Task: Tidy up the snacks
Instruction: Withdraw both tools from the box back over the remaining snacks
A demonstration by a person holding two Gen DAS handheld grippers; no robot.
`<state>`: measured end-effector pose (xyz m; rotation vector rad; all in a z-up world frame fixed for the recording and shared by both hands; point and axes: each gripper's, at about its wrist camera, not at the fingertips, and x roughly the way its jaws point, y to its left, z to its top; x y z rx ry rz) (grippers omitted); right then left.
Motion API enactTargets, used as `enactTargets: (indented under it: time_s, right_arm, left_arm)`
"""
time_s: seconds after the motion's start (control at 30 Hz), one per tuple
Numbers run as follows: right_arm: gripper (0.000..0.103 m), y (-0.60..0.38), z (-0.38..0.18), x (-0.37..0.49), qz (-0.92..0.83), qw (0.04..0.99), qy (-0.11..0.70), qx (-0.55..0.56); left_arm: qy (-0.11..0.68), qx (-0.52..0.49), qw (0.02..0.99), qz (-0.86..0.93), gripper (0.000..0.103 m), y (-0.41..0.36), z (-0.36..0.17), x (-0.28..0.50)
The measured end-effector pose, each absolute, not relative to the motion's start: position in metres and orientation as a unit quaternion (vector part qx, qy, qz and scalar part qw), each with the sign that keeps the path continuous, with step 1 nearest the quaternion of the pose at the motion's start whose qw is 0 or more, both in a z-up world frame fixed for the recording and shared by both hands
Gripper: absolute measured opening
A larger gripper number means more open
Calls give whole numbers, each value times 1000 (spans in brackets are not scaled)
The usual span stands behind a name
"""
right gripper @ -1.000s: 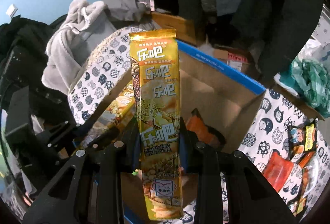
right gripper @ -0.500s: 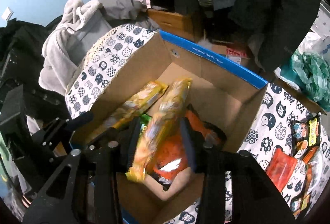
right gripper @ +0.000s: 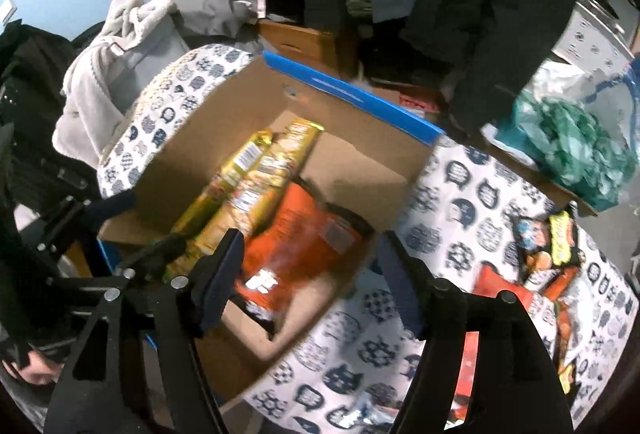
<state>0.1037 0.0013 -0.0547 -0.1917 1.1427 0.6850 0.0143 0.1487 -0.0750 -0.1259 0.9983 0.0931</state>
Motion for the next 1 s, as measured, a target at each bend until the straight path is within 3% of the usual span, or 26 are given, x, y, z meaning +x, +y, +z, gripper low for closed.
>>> enactTargets:
  time_s: [1.0]
  right_arm:
    - [73,-177,-71,81,218,809,538,-90]
  left_arm:
    - [516,6,853,-72,83,-2,-73,39]
